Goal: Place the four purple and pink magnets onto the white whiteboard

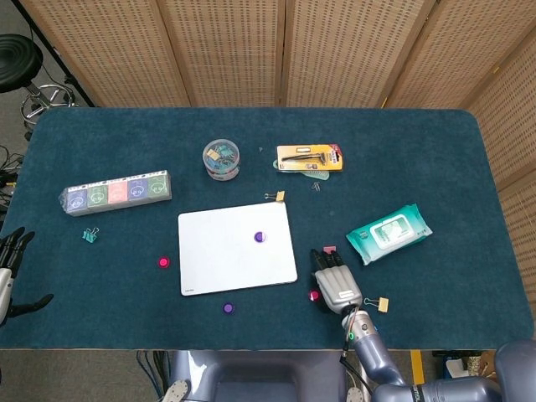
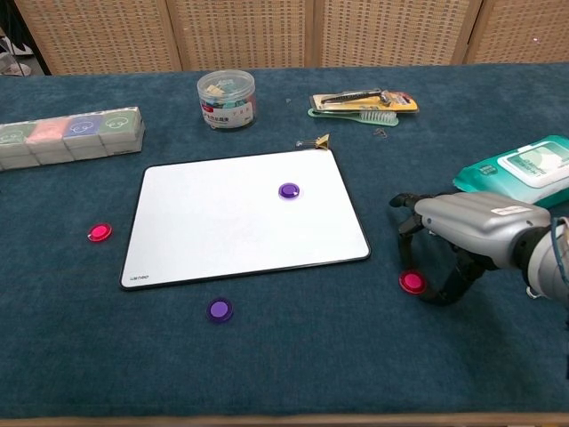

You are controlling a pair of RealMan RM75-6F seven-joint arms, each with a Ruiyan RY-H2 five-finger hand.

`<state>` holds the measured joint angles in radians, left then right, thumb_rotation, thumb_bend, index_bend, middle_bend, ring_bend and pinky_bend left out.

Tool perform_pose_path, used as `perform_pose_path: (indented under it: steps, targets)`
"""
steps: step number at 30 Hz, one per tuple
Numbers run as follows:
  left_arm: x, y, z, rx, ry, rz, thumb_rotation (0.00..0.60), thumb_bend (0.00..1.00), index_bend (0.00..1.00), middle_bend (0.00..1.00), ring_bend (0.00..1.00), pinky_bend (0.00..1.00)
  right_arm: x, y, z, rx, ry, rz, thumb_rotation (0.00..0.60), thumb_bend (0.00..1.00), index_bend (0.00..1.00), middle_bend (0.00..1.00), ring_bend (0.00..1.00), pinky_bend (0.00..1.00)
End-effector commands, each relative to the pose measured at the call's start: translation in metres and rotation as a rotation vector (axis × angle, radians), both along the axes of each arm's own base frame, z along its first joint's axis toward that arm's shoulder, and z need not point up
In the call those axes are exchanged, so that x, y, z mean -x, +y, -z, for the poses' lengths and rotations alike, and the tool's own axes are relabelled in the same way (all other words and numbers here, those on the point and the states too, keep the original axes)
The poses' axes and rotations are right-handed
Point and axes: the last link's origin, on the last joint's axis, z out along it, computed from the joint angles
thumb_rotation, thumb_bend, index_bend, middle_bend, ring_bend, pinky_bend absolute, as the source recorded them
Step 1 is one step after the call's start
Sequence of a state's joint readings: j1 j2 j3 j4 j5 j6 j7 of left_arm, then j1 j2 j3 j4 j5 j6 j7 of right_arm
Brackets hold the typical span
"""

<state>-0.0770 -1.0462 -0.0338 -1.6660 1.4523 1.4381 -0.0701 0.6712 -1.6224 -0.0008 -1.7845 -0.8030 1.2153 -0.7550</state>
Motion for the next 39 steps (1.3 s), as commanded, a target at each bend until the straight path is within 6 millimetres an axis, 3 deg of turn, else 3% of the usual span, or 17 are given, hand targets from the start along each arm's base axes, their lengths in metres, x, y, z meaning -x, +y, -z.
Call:
perform_pose_path:
  steps: [1,17,27,39]
  targets:
    - [0.0,0.0,0.0,0.001,0.002,0.001,0.6,0.0,0.0,0.0,0.0,0.0,0.001,0.0,0.001,-0.002,0.001,0.005,0.6,0.3,0.47,0.0,0.0,0.0]
    - [0.0,0.0,0.0,0.0,0.0,0.001,0.6,0.0,0.0,0.0,0.0,0.0,-0.003,0.001,-0.003,0.007,-0.033,0.013,0.6,0.33,0.53,0.0,0.0,0.0]
    - [0.0,-0.001,0.001,0.007,0.005,0.001,0.6,0.0,0.0,0.0,0.0,0.0,-0.06,-0.024,-0.005,0.043,-0.167,-0.008,0.6,0.34,0.53,0.0,0.0,0.0]
    - [0.0,0.0,0.001,0.011,0.0,0.0,0.6,0.0,0.0,0.0,0.0,0.0,-0.105,-0.039,0.031,0.016,-0.171,-0.004,0.6,0.35,0.55,0.0,0.0,0.0]
